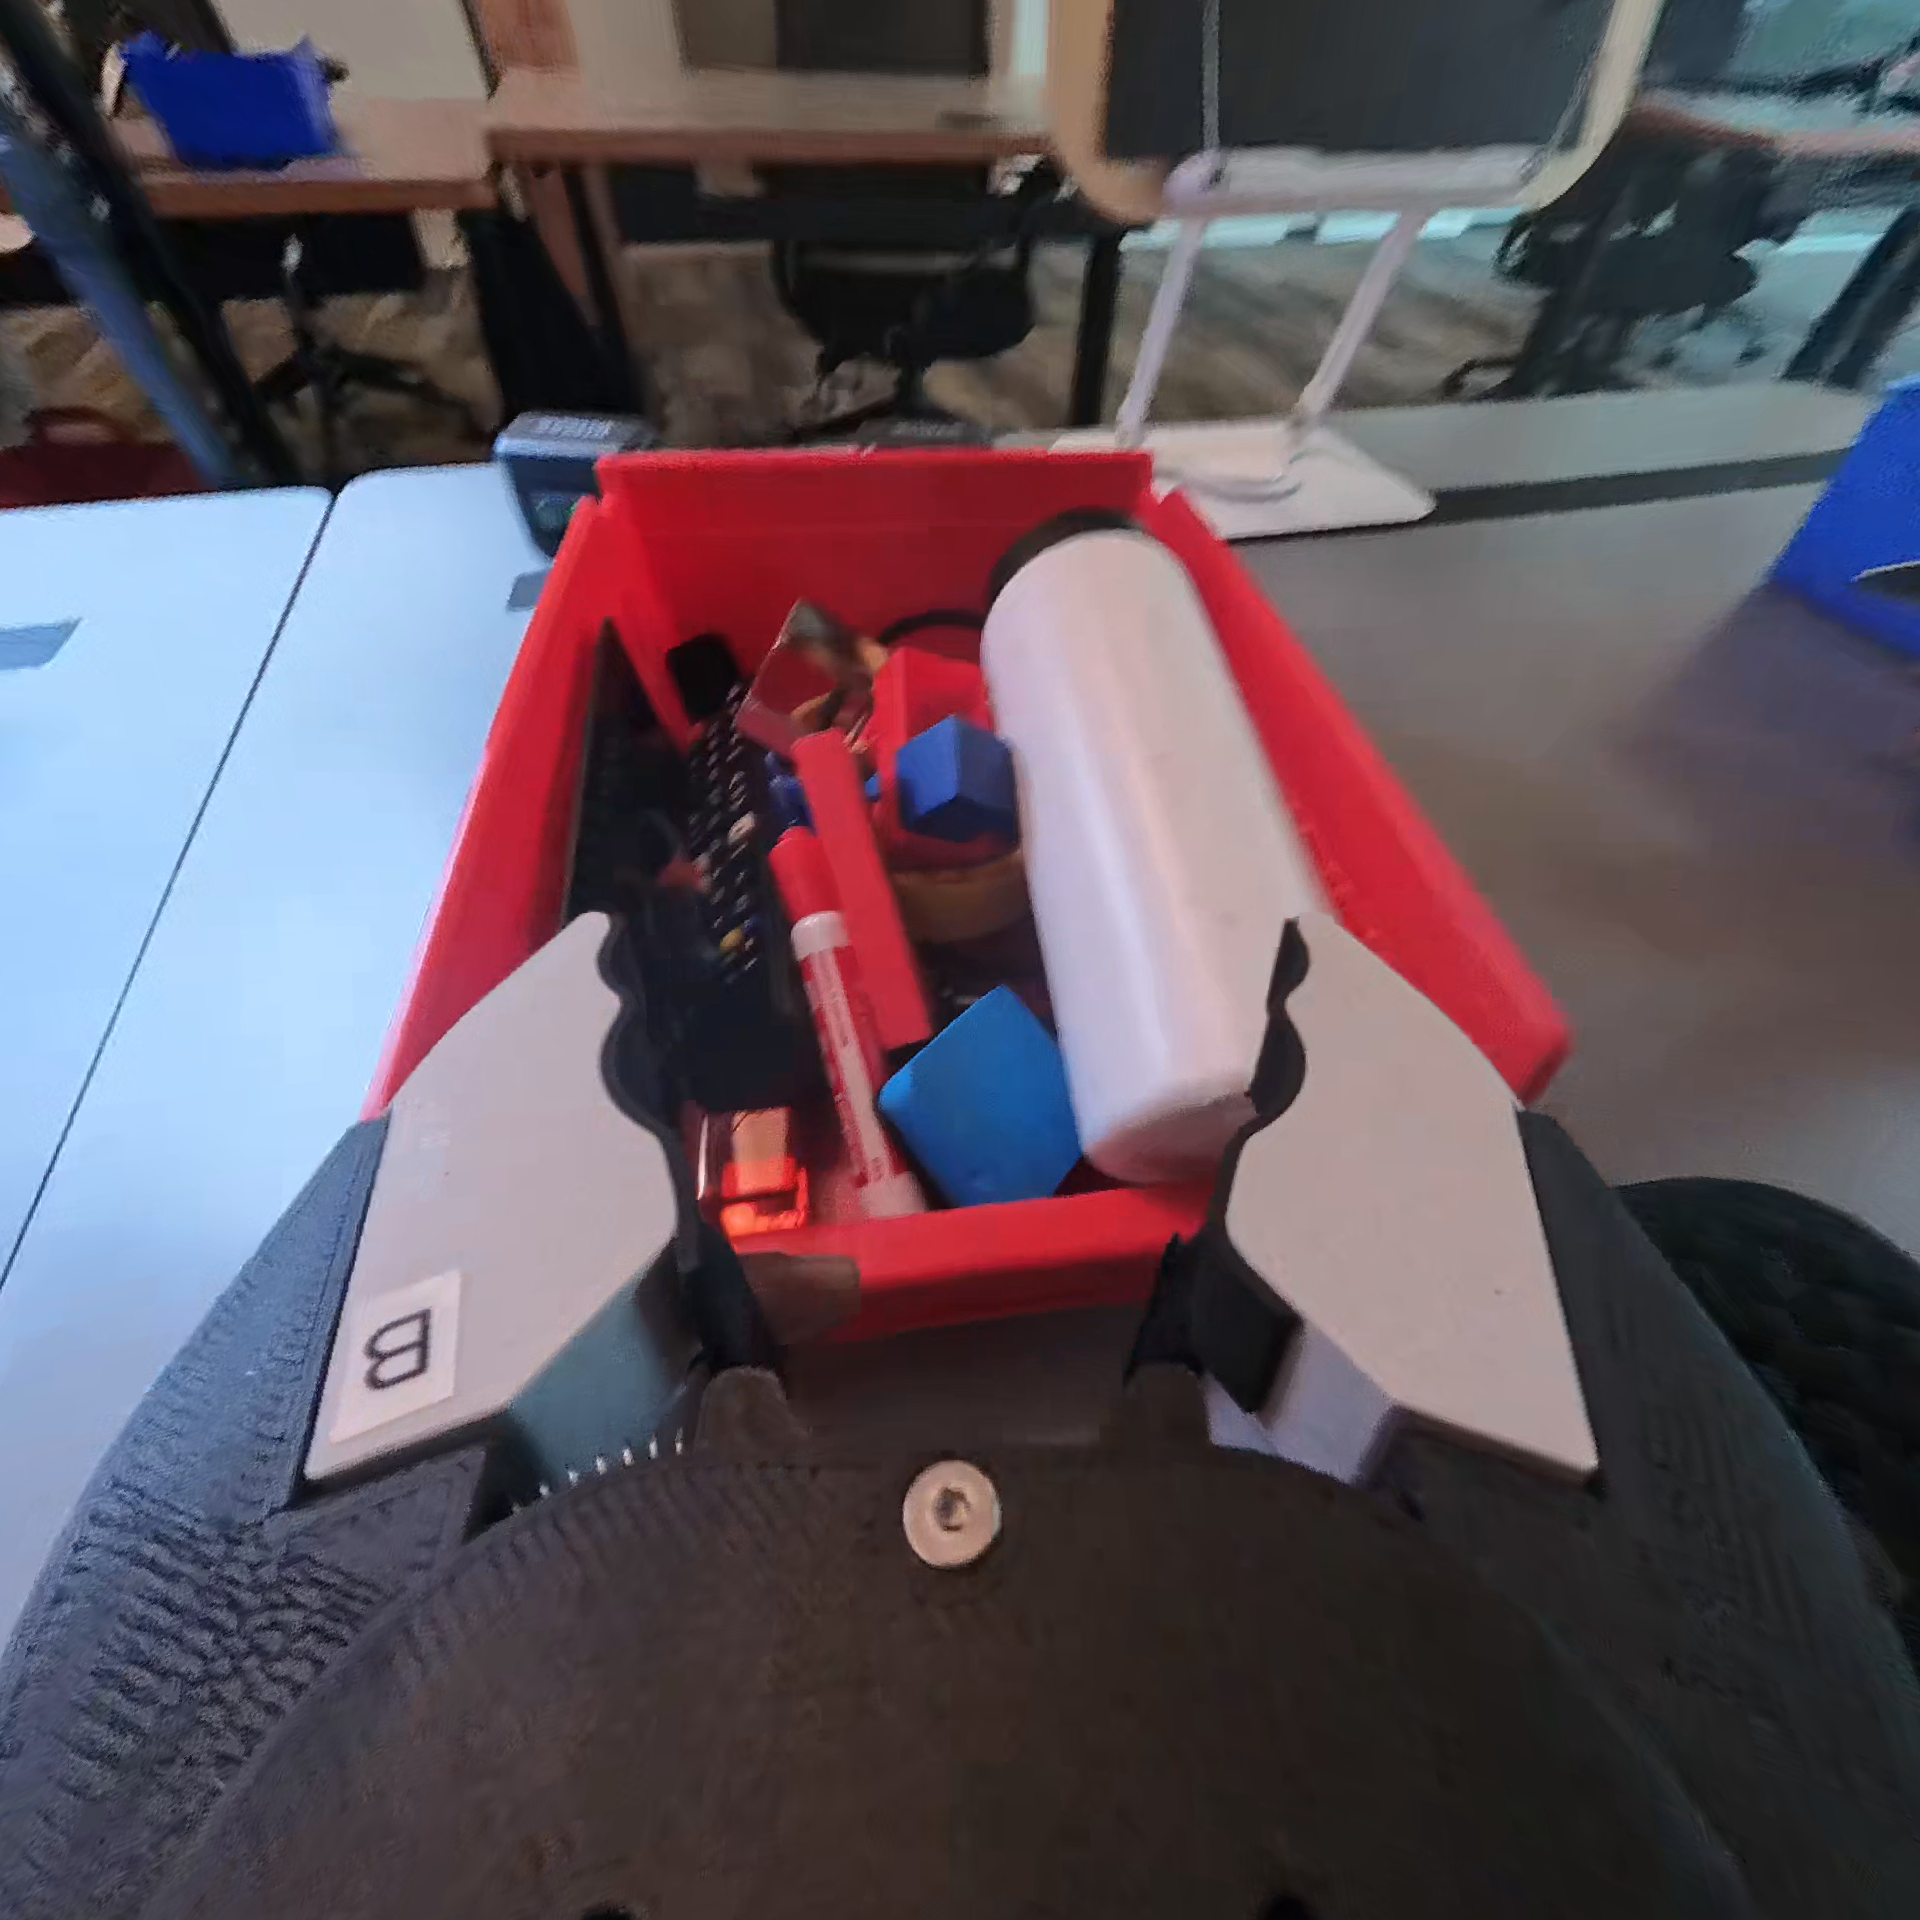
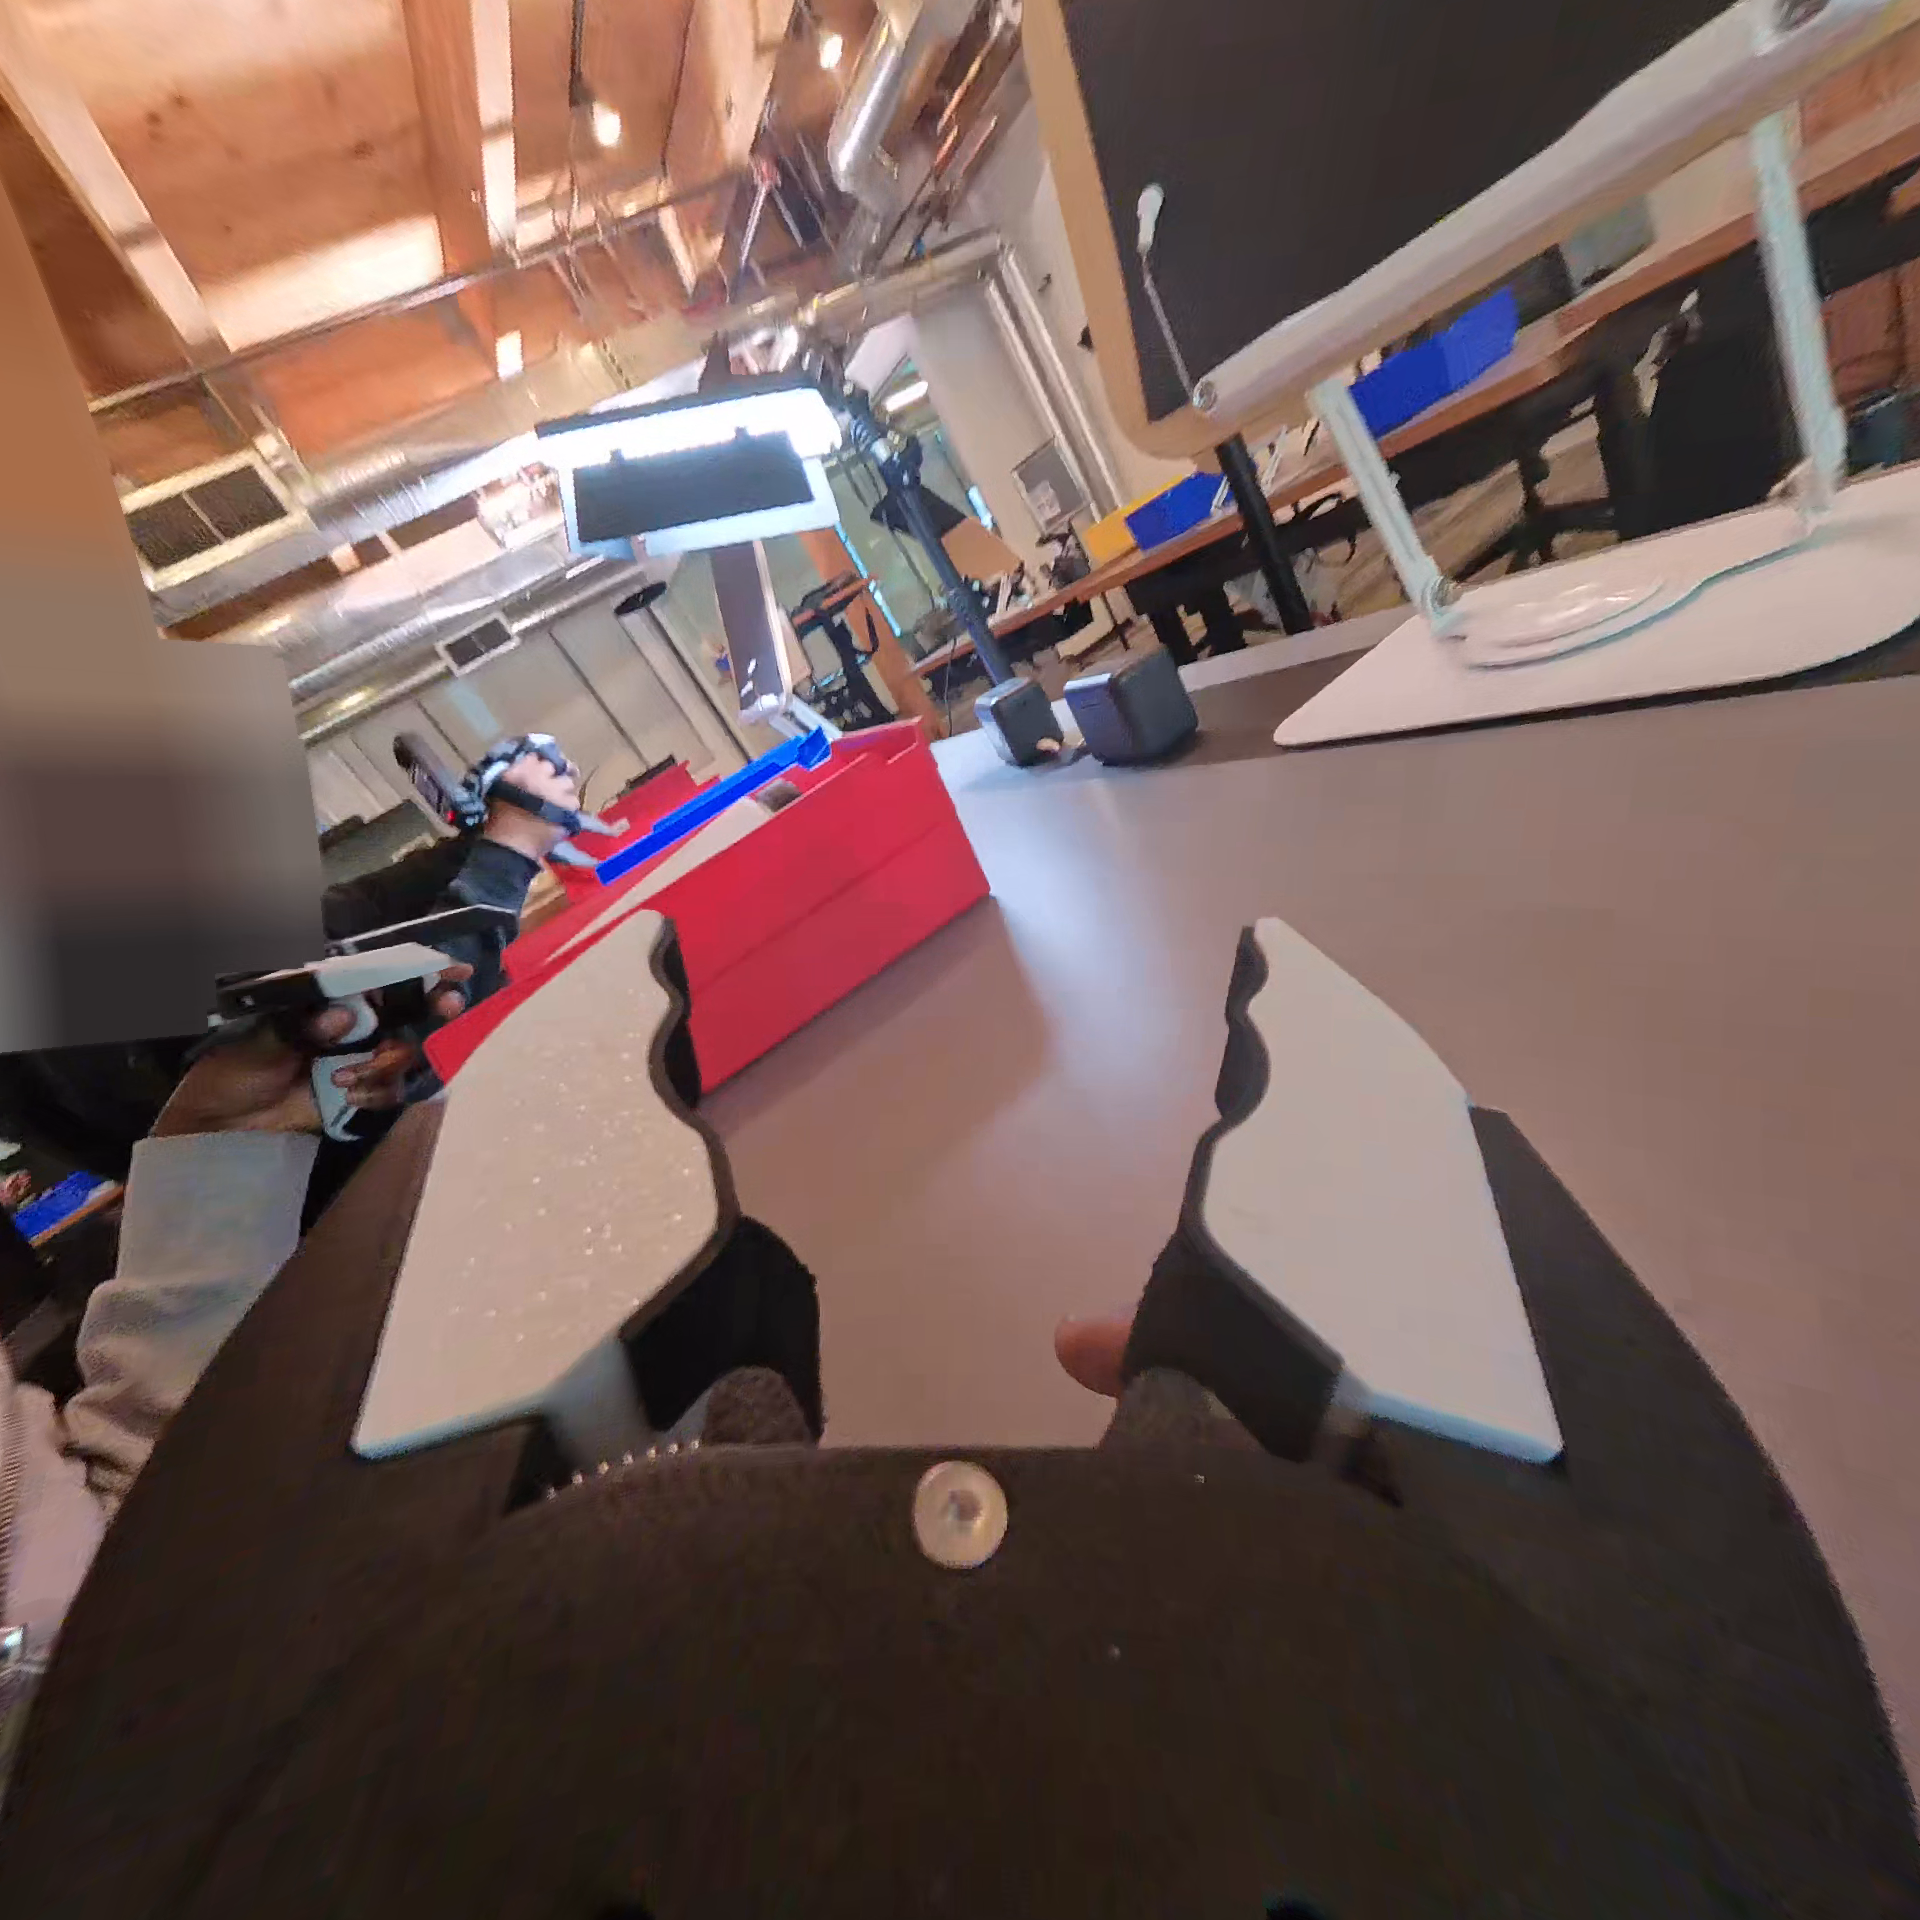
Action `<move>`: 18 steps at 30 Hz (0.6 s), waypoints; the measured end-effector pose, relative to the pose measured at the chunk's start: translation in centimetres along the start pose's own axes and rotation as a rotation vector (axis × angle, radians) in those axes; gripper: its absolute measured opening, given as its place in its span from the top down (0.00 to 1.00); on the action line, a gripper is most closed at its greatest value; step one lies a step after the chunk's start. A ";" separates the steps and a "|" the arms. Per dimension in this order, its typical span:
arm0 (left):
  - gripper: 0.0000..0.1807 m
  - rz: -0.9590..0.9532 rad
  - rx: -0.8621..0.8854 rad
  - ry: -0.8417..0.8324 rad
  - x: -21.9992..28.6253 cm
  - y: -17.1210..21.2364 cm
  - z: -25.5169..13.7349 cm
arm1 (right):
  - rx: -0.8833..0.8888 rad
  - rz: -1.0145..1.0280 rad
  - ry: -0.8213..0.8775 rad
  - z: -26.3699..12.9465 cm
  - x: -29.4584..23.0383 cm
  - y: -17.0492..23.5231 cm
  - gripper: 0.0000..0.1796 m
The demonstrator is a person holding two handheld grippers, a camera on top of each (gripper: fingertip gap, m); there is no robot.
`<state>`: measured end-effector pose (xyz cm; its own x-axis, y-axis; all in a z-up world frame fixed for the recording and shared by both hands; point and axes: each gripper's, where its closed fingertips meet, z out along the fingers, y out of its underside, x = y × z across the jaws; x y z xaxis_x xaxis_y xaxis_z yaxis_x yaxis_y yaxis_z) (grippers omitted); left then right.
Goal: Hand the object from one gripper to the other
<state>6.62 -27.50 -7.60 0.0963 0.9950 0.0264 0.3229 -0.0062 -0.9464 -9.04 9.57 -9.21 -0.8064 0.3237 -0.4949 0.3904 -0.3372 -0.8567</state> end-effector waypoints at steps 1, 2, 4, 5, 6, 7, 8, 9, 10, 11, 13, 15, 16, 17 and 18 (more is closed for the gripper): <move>0.38 0.009 -0.029 -0.014 -0.3 1.0 0.1 | -0.022 -0.001 -0.004 0.2 0.0 0.2 0.45; 0.39 0.011 -0.052 -0.009 -0.3 2.0 0.1 | -0.035 -0.016 0.003 0.3 0.1 0.3 0.45; 0.40 -0.009 -0.052 0.034 -0.1 3.3 -0.1 | -0.034 -0.127 0.066 0.5 0.6 -0.1 0.48; 0.40 -0.037 -0.006 0.047 -0.2 3.2 -0.3 | -0.037 -0.195 0.111 0.5 0.8 -0.2 0.48; 0.43 -0.082 0.055 0.046 -0.7 2.6 -0.6 | -0.046 -0.247 0.140 0.5 0.9 -0.1 0.49; 0.44 -0.140 0.107 0.045 -1.2 2.2 -0.8 | -0.045 -0.276 0.159 0.4 1.1 -0.2 0.49; 0.44 -0.199 0.143 0.056 -1.6 2.0 -1.1 | -0.033 -0.281 0.180 0.2 1.6 -0.6 0.48; 0.44 -0.244 0.171 0.083 -1.6 1.9 -1.3 | -0.019 -0.272 0.206 -0.1 2.2 -1.0 0.47; 0.44 -0.272 0.198 0.109 -1.6 1.7 -1.5 | -0.002 -0.262 0.231 -0.5 2.9 -1.5 0.46; 0.44 -0.291 0.223 0.122 -1.7 1.4 -1.7 | 0.014 -0.259 0.248 -0.9 3.3 -1.9 0.46; 0.44 -0.317 0.279 0.126 -2.1 0.8 -1.9 | 0.019 -0.260 0.253 -1.1 3.5 -2.1 0.47; 0.45 -0.327 0.302 0.153 -1.9 0.8 -1.9 | 0.002 -0.260 0.254 -1.2 3.7 -2.0 0.47; 0.45 -0.331 0.293 0.161 -1.8 1.0 -1.9 | 0.008 -0.255 0.264 -1.4 3.9 -2.2 0.47; 0.44 -0.334 0.279 0.156 -2.0 1.3 -1.8 | 0.025 -0.248 0.277 -1.7 4.2 -2.5 0.47; 0.44 -0.336 0.267 0.139 -2.3 1.5 -1.7 | 0.045 -0.243 0.292 -2.0 4.5 -2.8 0.47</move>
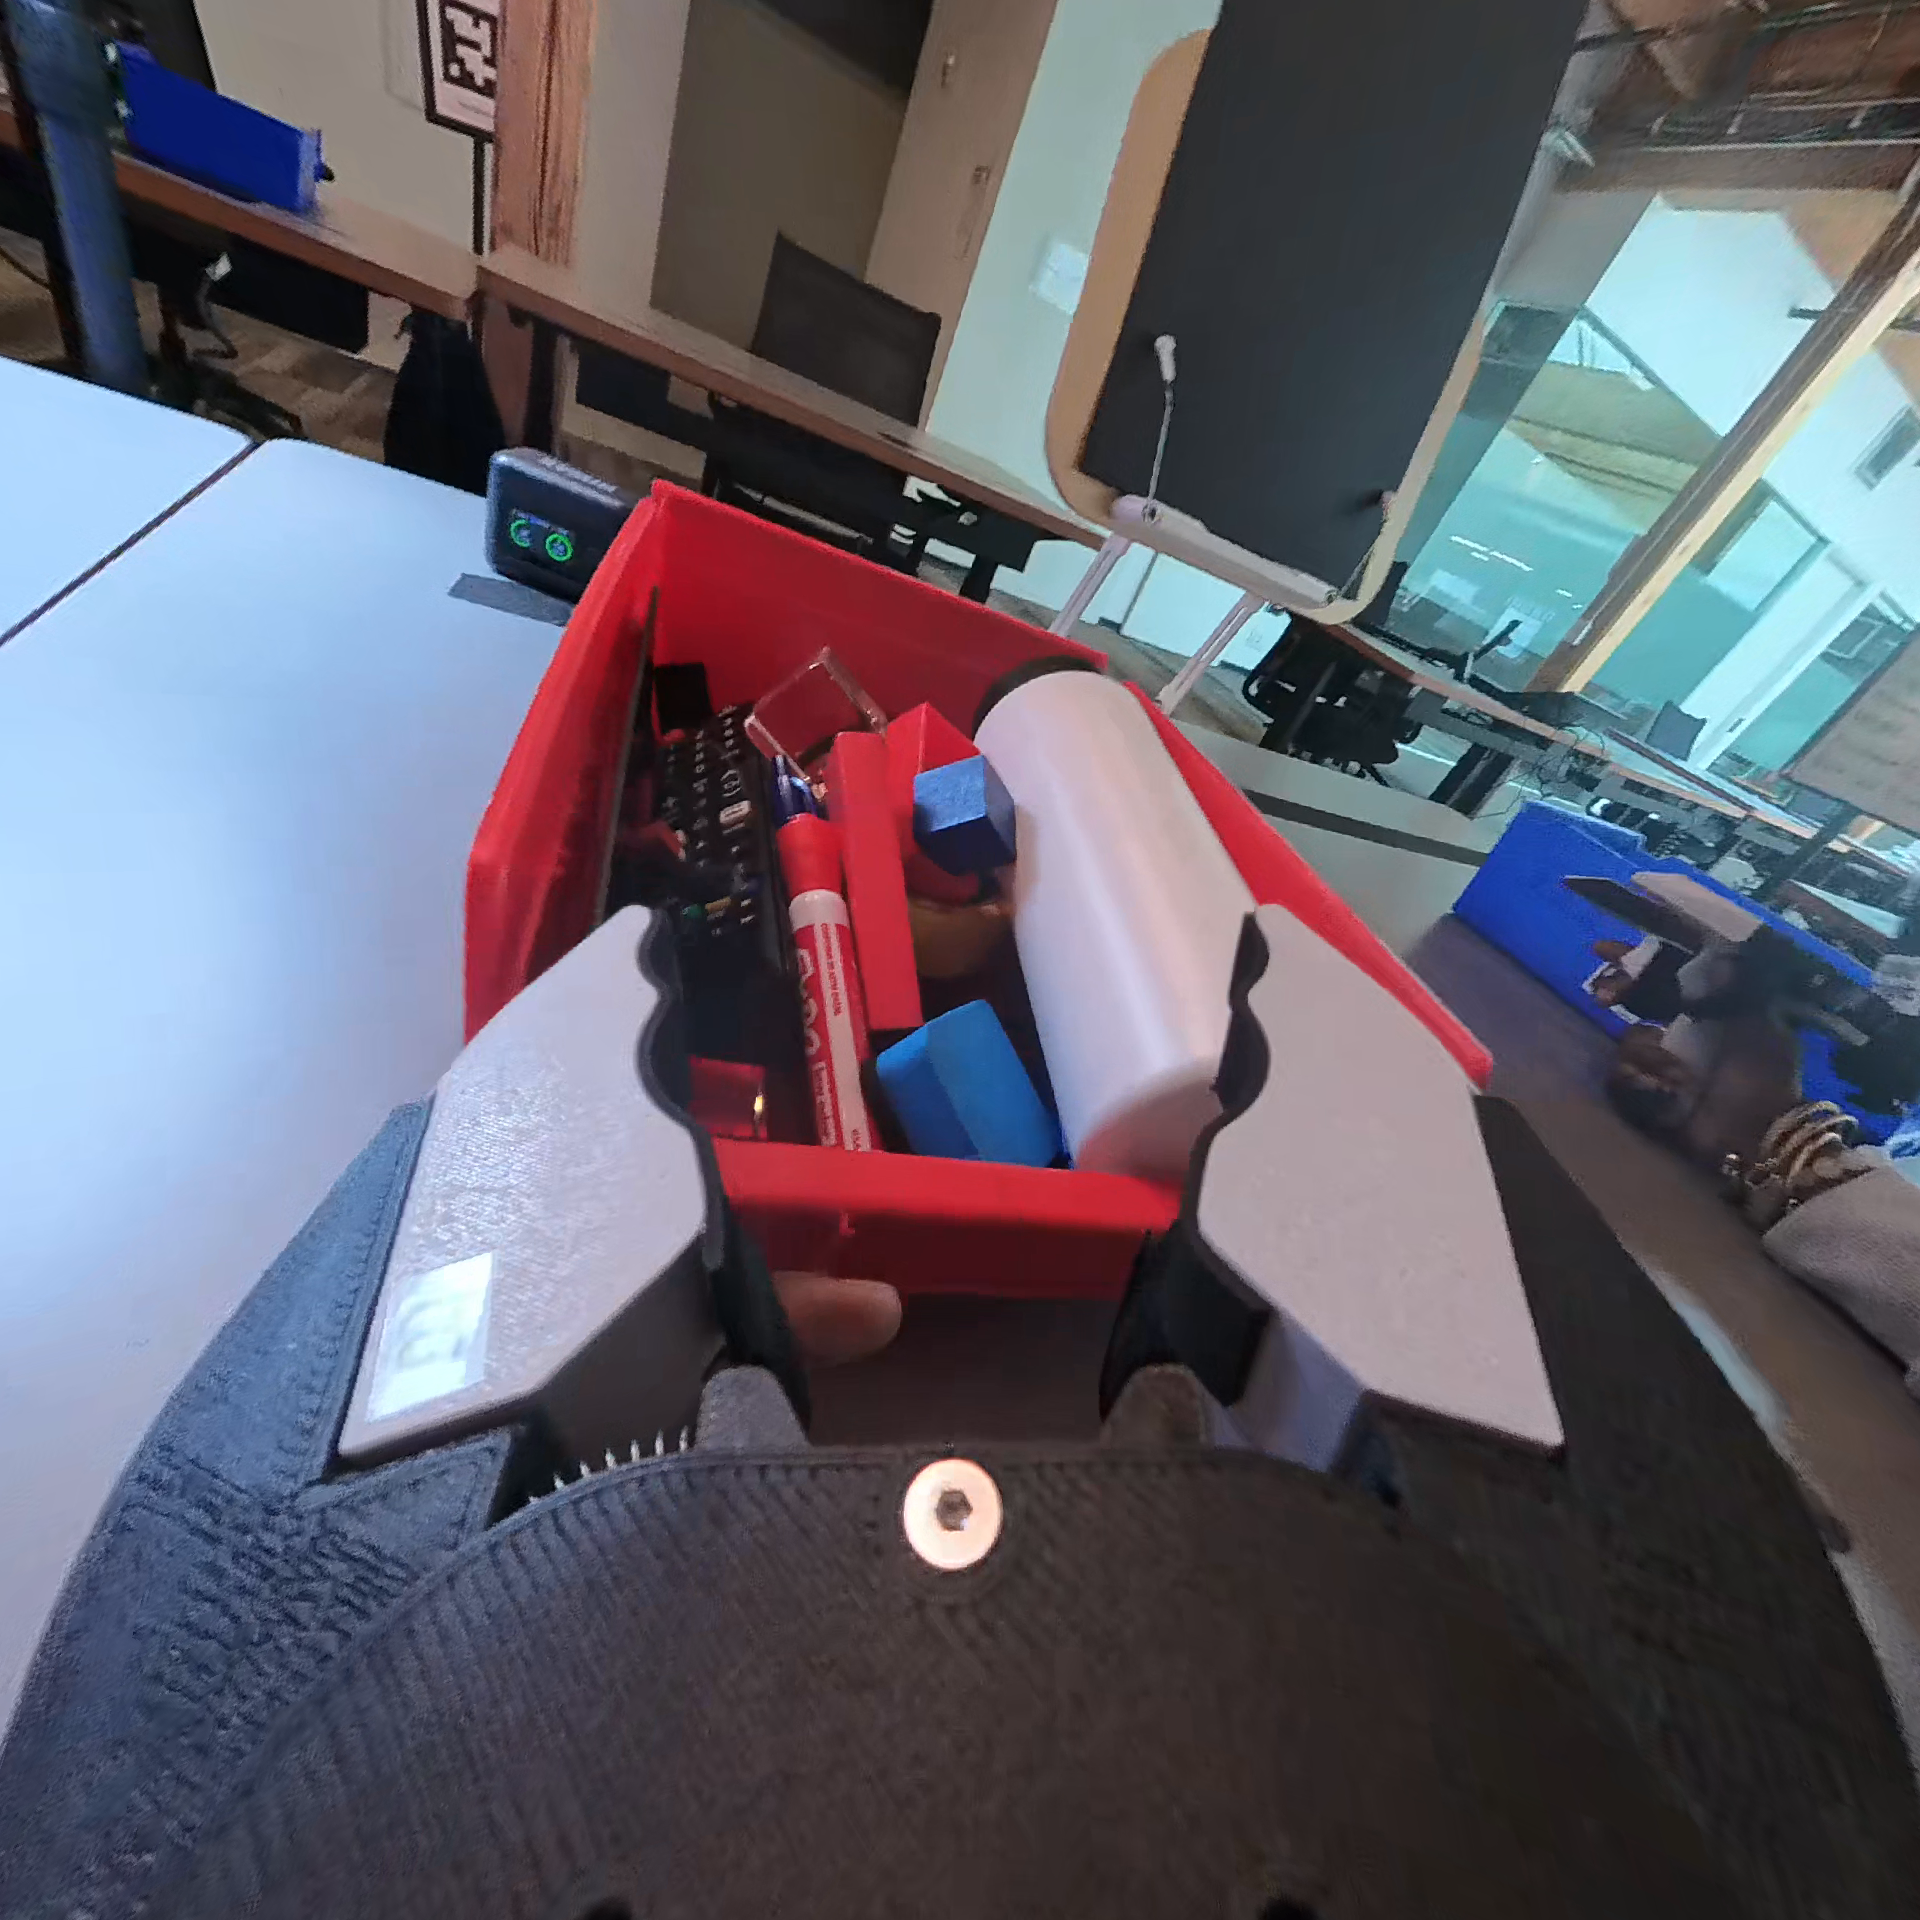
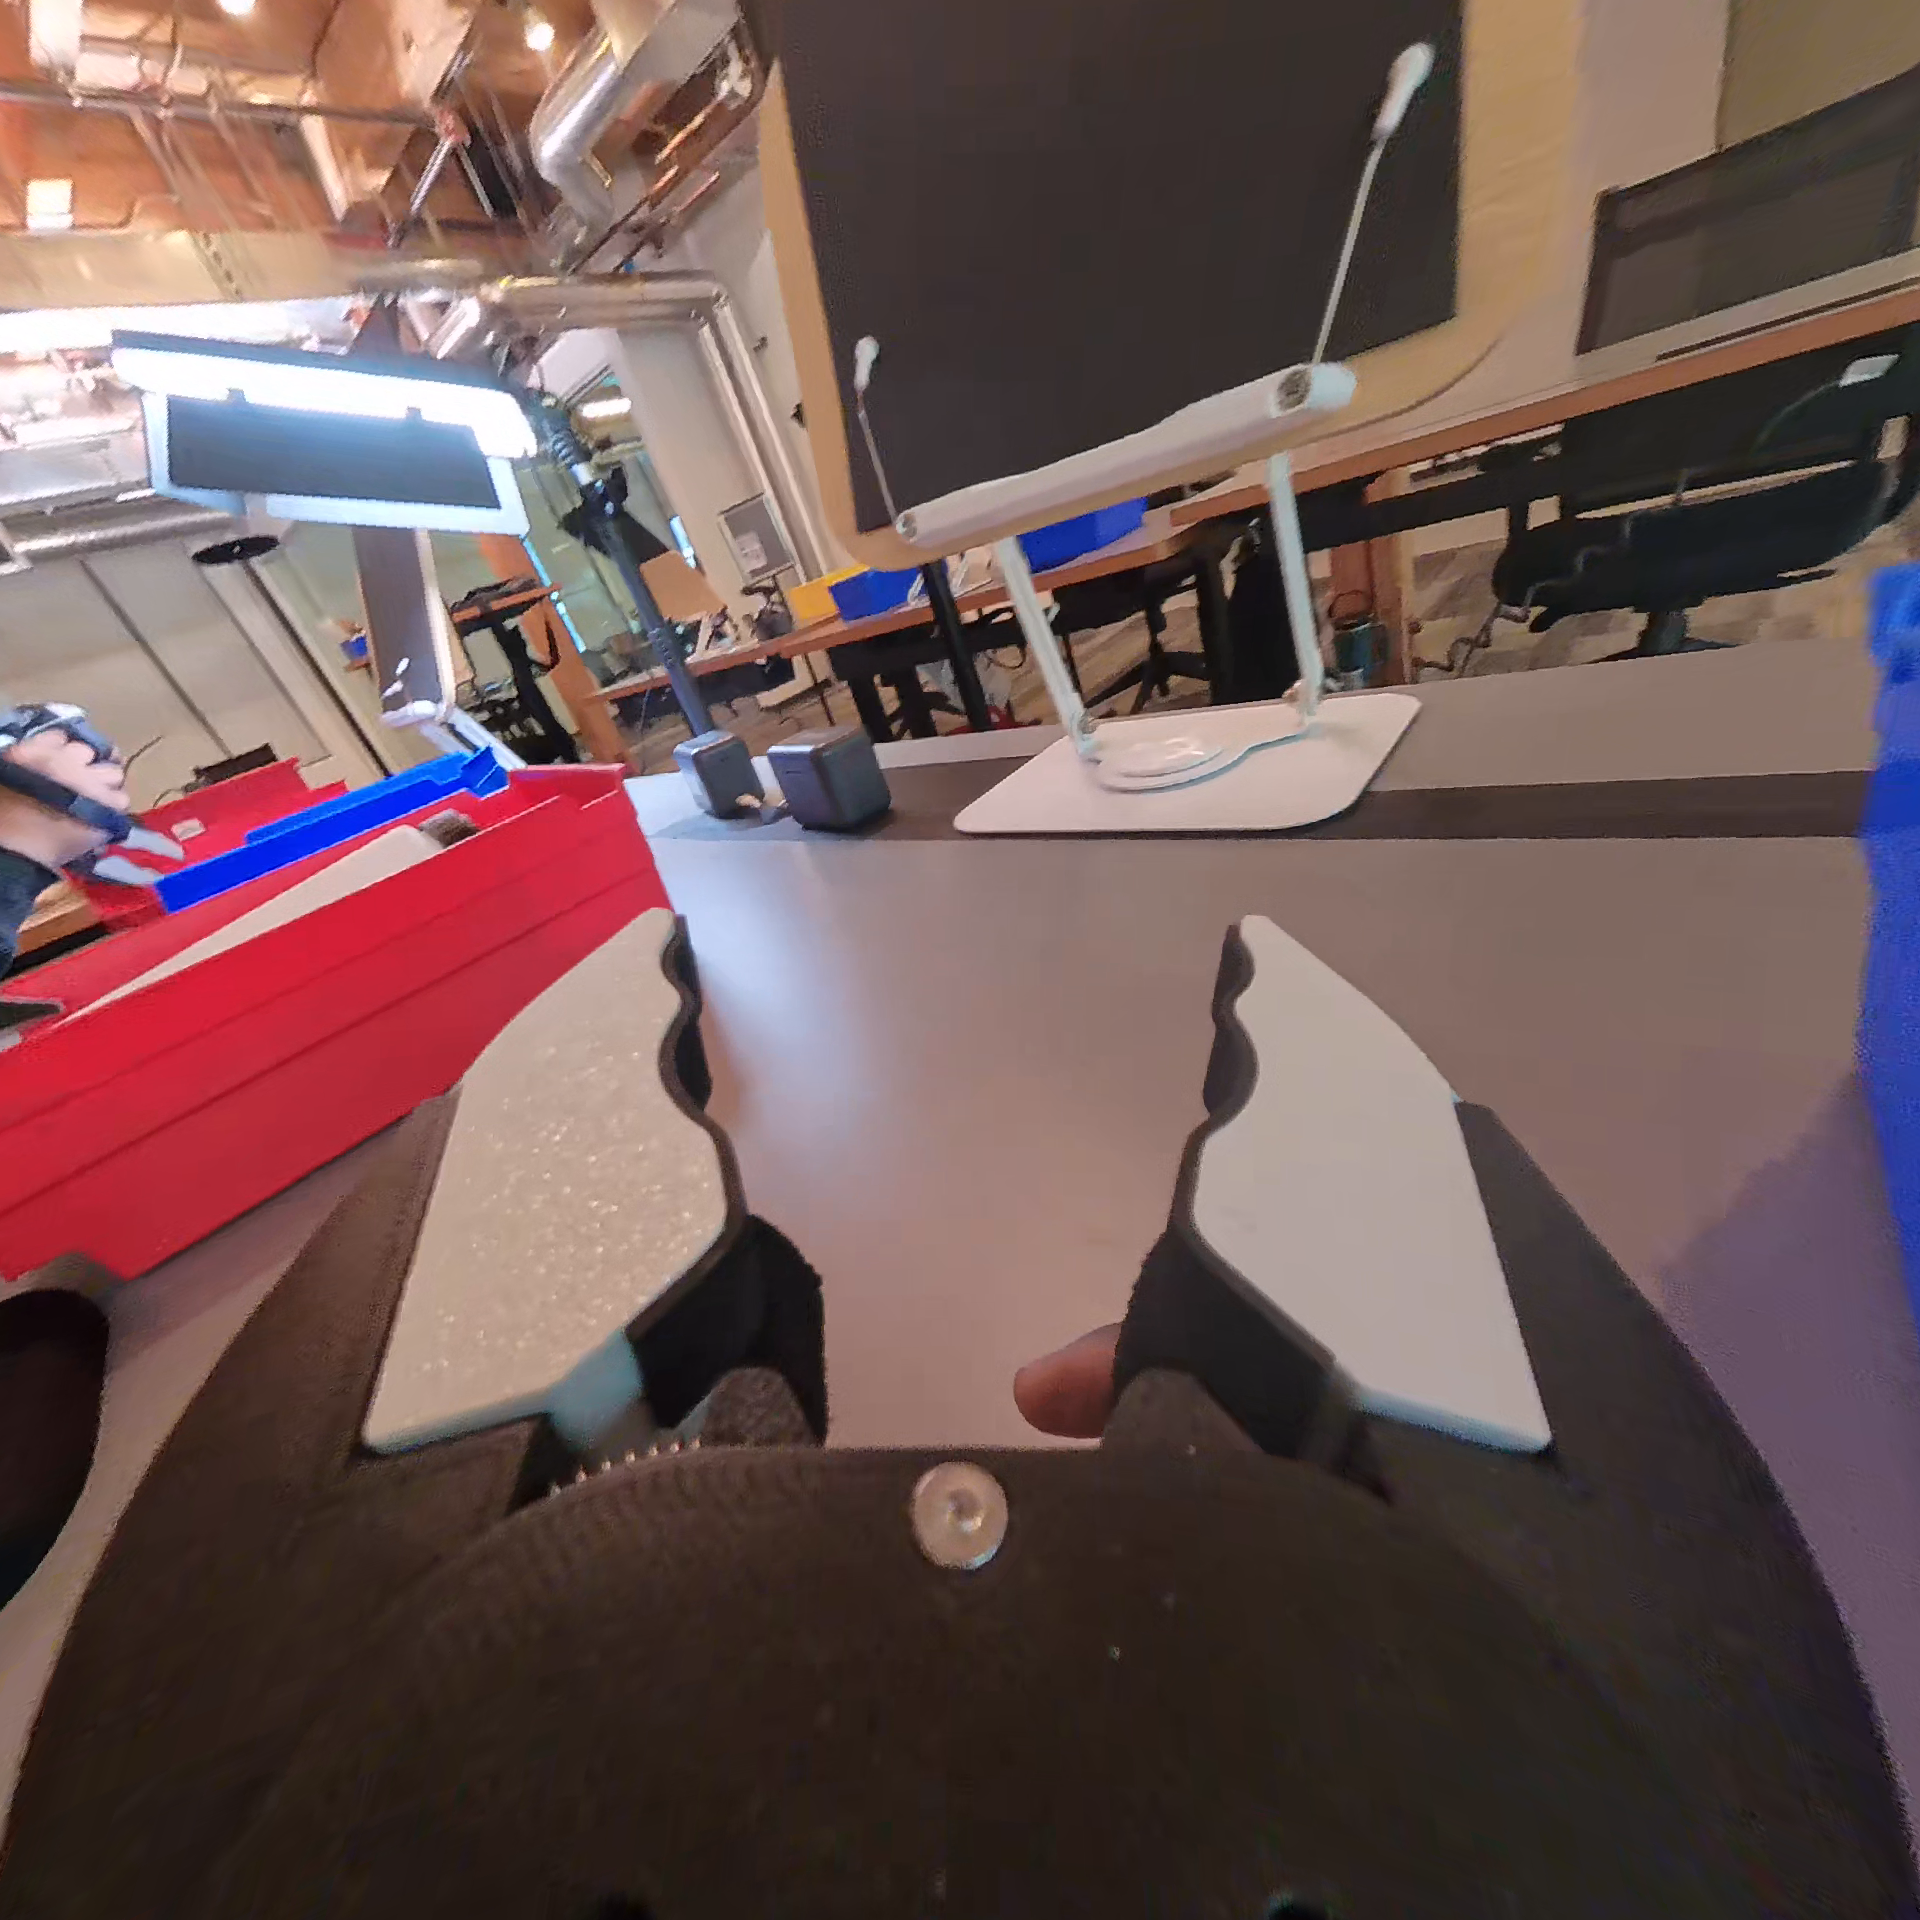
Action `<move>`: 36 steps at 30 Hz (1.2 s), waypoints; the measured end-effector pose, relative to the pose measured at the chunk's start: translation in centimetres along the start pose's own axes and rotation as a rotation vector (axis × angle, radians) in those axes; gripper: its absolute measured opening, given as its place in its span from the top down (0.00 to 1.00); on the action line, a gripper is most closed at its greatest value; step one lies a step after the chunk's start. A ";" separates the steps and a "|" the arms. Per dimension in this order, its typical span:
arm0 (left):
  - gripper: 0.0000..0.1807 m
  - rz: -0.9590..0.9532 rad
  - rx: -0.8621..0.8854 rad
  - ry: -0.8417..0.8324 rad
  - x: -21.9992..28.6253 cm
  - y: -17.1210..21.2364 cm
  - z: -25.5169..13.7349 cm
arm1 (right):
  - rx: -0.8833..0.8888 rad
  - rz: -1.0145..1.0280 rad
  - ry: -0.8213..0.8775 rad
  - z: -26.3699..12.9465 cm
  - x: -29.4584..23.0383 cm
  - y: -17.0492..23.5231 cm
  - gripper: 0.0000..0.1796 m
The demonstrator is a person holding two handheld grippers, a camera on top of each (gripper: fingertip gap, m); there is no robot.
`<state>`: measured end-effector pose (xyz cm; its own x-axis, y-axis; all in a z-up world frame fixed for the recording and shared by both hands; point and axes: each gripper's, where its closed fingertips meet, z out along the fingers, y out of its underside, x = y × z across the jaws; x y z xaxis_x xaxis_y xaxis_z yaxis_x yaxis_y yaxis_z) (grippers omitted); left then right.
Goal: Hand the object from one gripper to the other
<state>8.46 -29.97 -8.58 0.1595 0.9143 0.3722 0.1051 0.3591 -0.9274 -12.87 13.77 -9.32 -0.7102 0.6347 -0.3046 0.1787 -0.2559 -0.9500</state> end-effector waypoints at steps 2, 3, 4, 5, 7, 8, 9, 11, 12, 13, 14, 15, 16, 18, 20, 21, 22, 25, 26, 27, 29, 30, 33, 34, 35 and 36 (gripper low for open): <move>0.45 0.003 -0.010 -0.034 -0.7 0.3 -0.1 | 0.011 0.003 0.022 -0.2 0.5 -0.2 0.48; 0.46 0.001 -0.009 -0.037 -0.7 0.2 -0.1 | 0.010 0.002 0.024 -0.3 0.7 -0.2 0.48; 0.45 -0.005 -0.002 -0.031 -0.5 0.0 -0.1 | 0.010 0.005 0.030 -0.3 0.8 -0.3 0.47; 0.45 -0.010 0.012 -0.017 -0.2 -0.2 -0.1 | 0.013 0.011 0.035 -0.4 1.0 -0.3 0.48; 0.47 -0.012 0.043 0.011 0.4 -0.6 -0.1 | 0.022 0.026 0.037 -0.5 1.3 -0.5 0.48; 0.46 -0.010 0.049 0.022 0.7 -0.8 -0.1 | 0.023 0.029 0.036 -0.5 1.3 -0.5 0.48; 0.46 -0.003 0.051 0.027 0.8 -0.8 -0.1 | 0.022 0.029 0.036 -0.5 1.3 -0.5 0.48; 0.46 0.001 0.052 0.014 0.8 -0.8 -0.1 | 0.022 0.031 0.040 -0.6 1.4 -0.5 0.48; 0.46 -0.002 0.052 0.012 0.8 -0.7 -0.1 | 0.024 0.033 0.043 -0.6 1.5 -0.5 0.48; 0.47 -0.004 0.049 0.018 1.0 -0.6 0.0 | 0.025 0.037 0.043 -0.6 1.5 -0.6 0.48; 0.47 -0.002 0.052 0.025 1.2 -0.5 0.1 | 0.029 0.039 0.043 -0.6 1.5 -0.6 0.48; 0.46 0.003 0.059 0.032 1.3 -0.3 0.2 | 0.035 0.039 0.043 -0.7 1.4 -0.7 0.48; 0.46 0.010 0.055 0.040 1.3 0.2 0.4 | 0.040 0.037 0.041 -0.8 1.2 -0.7 0.49; 0.46 0.030 -0.001 0.021 0.9 1.1 0.6 | 0.038 0.037 0.013 -0.6 0.2 -0.5 0.49; 0.46 0.081 0.002 0.003 0.9 1.1 0.7 | 0.005 0.014 -0.020 -0.3 -1.1 0.1 0.49; 0.45 0.118 0.013 0.005 1.2 0.9 0.7 | -0.007 -0.001 -0.031 0.0 -1.7 0.4 0.49; 0.44 0.152 0.016 0.003 1.4 0.9 0.7 | -0.009 -0.012 -0.049 0.2 -2.3 0.5 0.48; 0.42 0.194 -0.032 -0.001 1.4 1.7 1.0 | 0.030 -0.029 -0.093 1.4 -4.2 0.5 0.42; 0.41 0.196 -0.058 -0.002 1.3 2.1 1.1 | 0.051 -0.044 -0.111 1.9 -5.1 0.5 0.40; 0.41 0.195 -0.074 0.001 1.4 2.4 1.2 | 0.056 -0.060 -0.126 2.4 -5.9 0.7 0.40; 0.40 0.190 -0.087 0.031 2.0 3.0 1.1 | 0.012 -0.084 -0.166 3.6 -7.9 1.7 0.38; 0.40 0.175 -0.079 0.051 2.4 3.1 1.0 | -0.021 -0.088 -0.193 4.1 -9.0 2.4 0.37; 0.41 0.078 0.004 0.115 3.2 2.3 0.4 | -0.082 -0.100 -0.276 5.2 -12.4 3.9 0.34; 0.41 0.053 0.014 0.113 3.0 2.1 0.3 | -0.079 -0.100 -0.300 5.3 -13.4 4.2 0.35; 0.42 0.039 0.017 0.098 2.6 2.0 0.3 | -0.078 -0.098 -0.324 5.3 -14.3 4.4 0.35; 0.43 0.038 0.015 0.085 2.4 2.0 0.4 | -0.089 -0.098 -0.348 5.3 -15.1 4.7 0.34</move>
